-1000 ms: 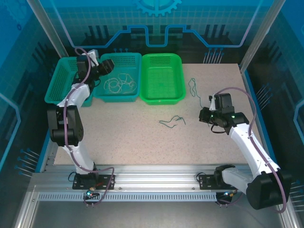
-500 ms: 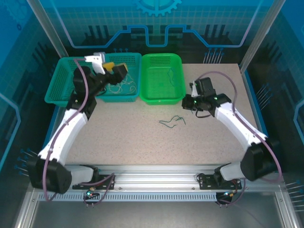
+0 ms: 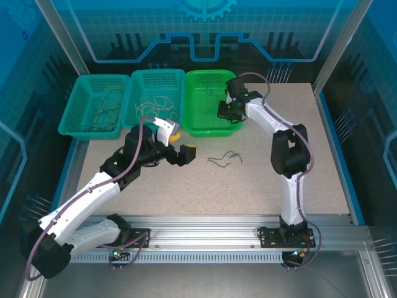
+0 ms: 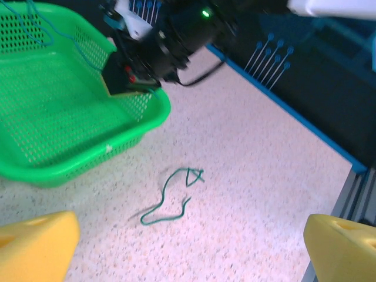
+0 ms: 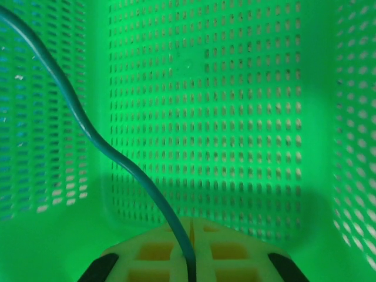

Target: Untangle the cables

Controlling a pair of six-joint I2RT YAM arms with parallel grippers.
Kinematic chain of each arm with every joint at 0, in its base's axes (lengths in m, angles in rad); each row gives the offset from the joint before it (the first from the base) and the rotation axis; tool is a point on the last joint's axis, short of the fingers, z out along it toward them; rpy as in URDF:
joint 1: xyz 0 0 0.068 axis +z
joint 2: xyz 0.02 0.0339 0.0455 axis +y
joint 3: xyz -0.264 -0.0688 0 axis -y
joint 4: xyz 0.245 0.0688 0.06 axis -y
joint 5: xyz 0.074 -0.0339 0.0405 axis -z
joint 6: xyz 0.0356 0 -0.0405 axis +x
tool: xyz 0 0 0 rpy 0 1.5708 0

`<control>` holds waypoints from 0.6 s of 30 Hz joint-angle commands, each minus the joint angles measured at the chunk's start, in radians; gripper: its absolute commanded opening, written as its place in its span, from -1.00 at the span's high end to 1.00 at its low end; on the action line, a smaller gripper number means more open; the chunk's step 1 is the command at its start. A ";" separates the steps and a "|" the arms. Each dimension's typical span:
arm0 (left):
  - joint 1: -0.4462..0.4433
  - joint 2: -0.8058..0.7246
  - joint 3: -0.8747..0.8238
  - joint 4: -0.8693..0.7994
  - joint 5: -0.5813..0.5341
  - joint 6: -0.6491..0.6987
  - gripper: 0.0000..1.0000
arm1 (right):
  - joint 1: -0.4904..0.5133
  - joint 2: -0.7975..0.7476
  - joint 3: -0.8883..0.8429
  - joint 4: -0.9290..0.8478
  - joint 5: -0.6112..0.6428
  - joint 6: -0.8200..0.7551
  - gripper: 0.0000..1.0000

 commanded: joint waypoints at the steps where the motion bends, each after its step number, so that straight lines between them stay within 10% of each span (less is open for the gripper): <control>1: -0.005 -0.033 -0.005 -0.055 -0.035 0.068 -0.98 | 0.010 0.078 0.139 -0.100 -0.006 0.016 0.65; 11: -0.005 0.004 0.004 -0.036 -0.019 0.084 -0.98 | 0.000 -0.057 0.170 -0.167 0.028 -0.046 0.30; 18: -0.008 0.030 -0.001 -0.008 0.135 0.162 -0.98 | 0.001 -0.542 -0.360 0.022 0.092 -0.038 0.28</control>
